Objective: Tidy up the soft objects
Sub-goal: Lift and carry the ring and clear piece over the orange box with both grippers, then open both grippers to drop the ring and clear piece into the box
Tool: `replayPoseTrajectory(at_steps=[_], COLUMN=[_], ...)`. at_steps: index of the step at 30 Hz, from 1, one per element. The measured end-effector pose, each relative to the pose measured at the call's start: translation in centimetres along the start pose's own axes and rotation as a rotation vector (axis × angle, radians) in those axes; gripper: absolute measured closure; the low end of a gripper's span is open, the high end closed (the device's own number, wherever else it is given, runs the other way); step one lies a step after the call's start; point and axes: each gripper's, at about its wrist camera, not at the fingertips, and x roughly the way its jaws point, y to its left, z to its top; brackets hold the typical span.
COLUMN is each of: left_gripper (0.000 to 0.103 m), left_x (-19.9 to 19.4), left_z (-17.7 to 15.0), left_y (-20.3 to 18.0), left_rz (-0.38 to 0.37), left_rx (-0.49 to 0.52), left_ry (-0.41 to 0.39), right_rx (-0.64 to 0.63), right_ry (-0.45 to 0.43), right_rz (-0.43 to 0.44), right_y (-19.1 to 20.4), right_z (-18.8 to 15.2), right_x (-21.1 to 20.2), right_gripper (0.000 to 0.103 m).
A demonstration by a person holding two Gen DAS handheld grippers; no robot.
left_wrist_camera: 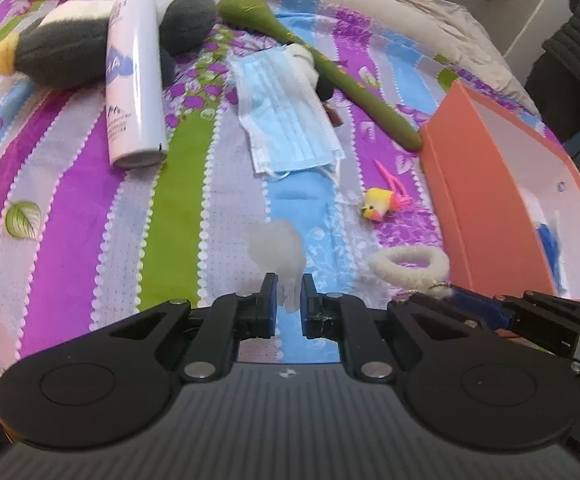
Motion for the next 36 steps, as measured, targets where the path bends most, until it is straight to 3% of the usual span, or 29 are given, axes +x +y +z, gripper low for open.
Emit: replayPoseTrajectory(at_steps=[10, 25, 36], left_gripper=[0.09, 0.089, 0.089], left_x=[-4.6, -8.4, -6.5], left_z=[3.7, 9.3, 10.7], left_y=[-2.8, -9.8, -17.8], left_rz=[-0.07, -0.179, -0.286], left_rx=[0.072, 0.171, 0.257], left_ry=[-0.057, -0.161, -0.161], right_rx=[0.029, 0.054, 0.142], right_ry=[-0.088, -0.233, -0.27], right_rz=[-0.014, -0.091, -0.203], right_y=[-0.3, -4.6, -11.2], right_z=[3.8, 8.3, 8.3], right_x=[-4.6, -10.2, -12.8], right_gripper=[0.082, 0.082, 0.082])
